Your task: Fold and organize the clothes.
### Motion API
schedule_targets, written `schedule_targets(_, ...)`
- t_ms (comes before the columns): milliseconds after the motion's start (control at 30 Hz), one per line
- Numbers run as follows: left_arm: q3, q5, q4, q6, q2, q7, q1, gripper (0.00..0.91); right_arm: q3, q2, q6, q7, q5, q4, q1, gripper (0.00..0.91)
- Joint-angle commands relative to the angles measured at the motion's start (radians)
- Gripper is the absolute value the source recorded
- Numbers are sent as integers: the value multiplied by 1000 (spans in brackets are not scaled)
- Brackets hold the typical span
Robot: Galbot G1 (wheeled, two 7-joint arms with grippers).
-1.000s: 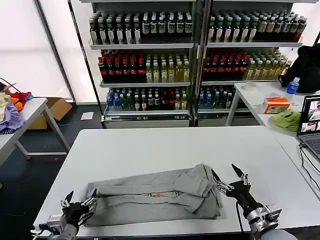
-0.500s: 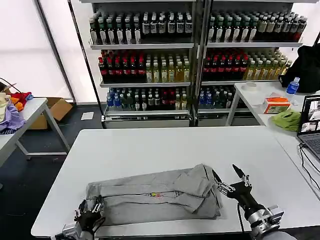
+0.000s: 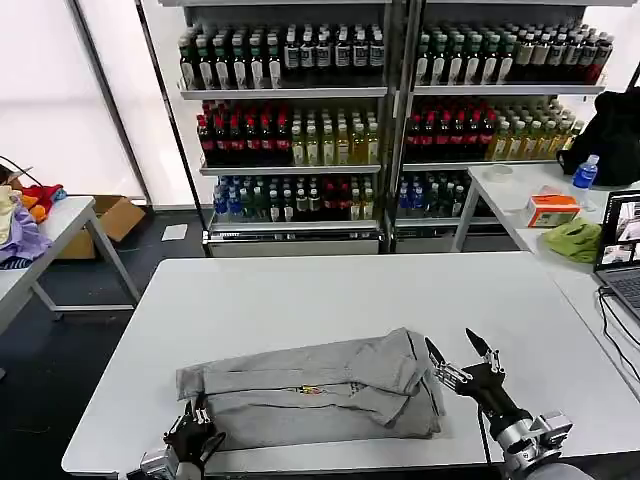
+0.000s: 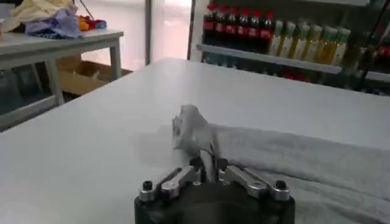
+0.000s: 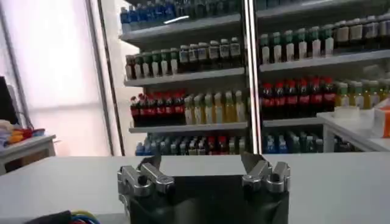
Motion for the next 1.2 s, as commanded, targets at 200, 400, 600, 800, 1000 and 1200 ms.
schedule_targets(200, -310, -162, 14, -60, 199, 145, -40, 20, 3, -15, -8, 9, 18, 18, 0, 907)
schedule_targets(400, -463, -220, 127, -77, 399, 274, -21, 10, 13, -21, -9, 15, 20, 37, -22, 907)
schedule_targets(600, -511, -274, 230, -77, 603, 322, -14, 10, 12, -21, 9, 12, 18, 34, -38, 907)
schedule_targets(800, -414, -421, 40, -4, 611, 307, -16, 10, 11, -5, 5, 13, 11, 55, -36, 907)
schedule_targets(1000, -153, -395, -189, -3, 514, 282, -72, 20, 27, 13, 10, 12, -3, 59, -62, 907)
schedule_targets(1200, 63, -319, -200, -28, 496, 236, -118, 20, 60, 13, 19, 16, -3, 75, -108, 907)
